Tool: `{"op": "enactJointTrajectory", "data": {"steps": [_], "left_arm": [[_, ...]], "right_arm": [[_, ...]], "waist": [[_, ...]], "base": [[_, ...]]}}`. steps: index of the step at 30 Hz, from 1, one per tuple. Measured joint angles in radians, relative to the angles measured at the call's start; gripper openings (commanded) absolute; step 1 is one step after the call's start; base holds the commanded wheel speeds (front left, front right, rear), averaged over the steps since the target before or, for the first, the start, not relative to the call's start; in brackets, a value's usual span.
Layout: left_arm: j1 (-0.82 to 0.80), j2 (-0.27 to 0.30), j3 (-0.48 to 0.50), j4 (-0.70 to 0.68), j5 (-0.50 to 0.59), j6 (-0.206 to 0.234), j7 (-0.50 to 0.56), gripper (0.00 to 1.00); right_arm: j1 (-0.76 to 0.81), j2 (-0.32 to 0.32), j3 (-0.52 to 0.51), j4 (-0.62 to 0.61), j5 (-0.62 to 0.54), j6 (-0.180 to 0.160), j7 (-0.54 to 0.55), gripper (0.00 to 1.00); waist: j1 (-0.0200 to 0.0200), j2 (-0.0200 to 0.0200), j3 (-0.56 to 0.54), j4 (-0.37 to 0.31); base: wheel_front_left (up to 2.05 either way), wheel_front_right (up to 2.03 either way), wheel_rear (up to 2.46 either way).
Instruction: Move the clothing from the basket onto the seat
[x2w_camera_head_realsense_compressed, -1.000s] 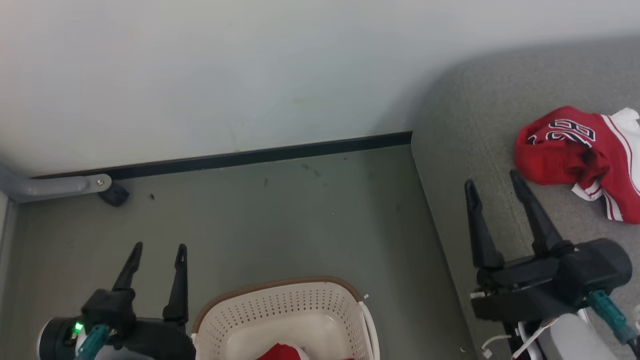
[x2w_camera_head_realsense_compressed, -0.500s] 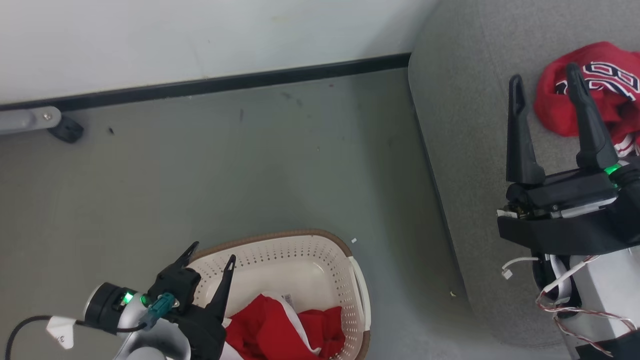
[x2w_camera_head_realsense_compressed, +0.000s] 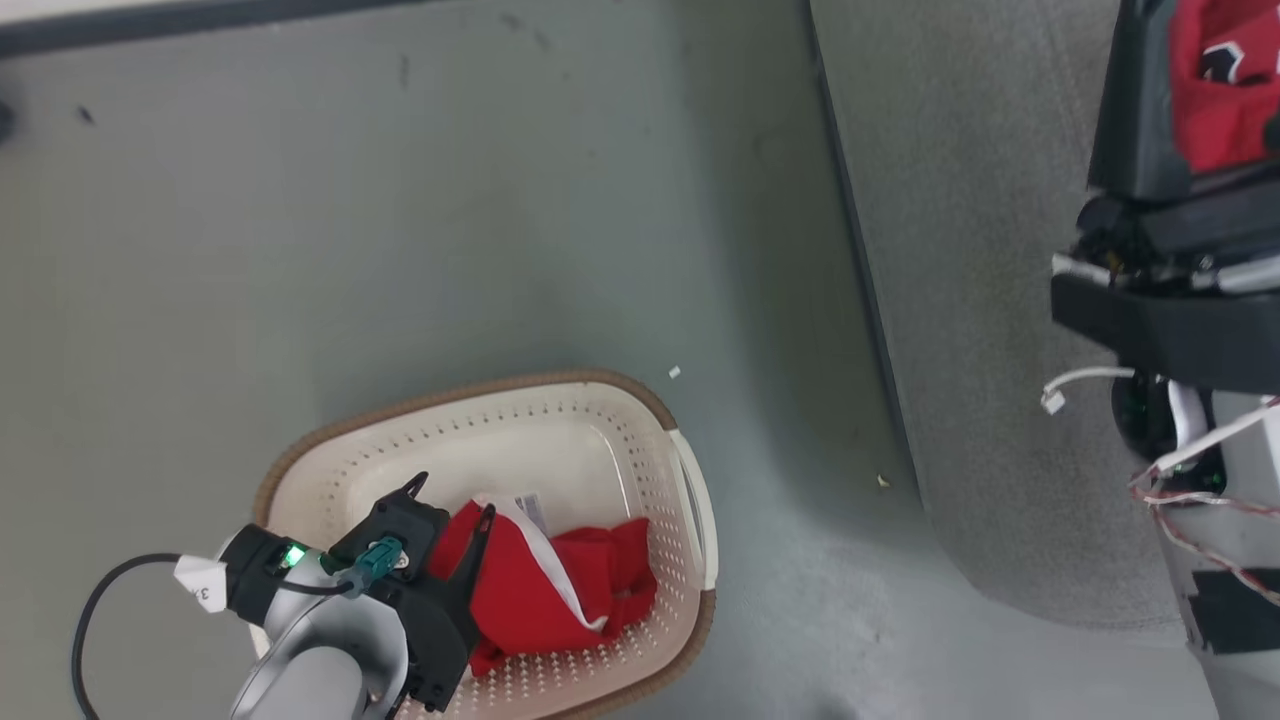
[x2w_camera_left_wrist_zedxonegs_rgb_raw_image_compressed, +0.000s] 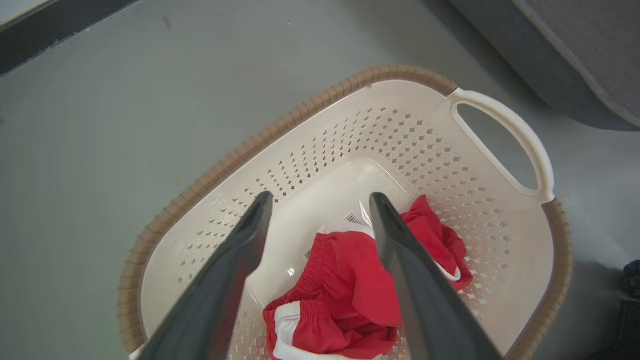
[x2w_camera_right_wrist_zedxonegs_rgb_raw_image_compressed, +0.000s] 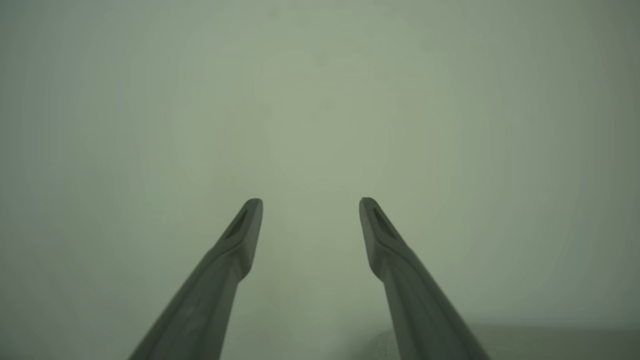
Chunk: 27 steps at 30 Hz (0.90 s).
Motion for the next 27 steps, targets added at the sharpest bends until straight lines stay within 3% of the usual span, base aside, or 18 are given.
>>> {"op": "enactJointTrajectory", "data": {"steps": [27], "left_arm": [[-0.117,-0.028,-0.040,0.244,0.030,-0.015,-0.019,1.00]], "right_arm": [[-0.147,0.039,0.004,0.000,-0.025,0.000,0.000,1.00]], "waist": [[-0.0001,-0.0001,0.267,-0.103]], "base": [[0.00,0.00,0.00]]}}
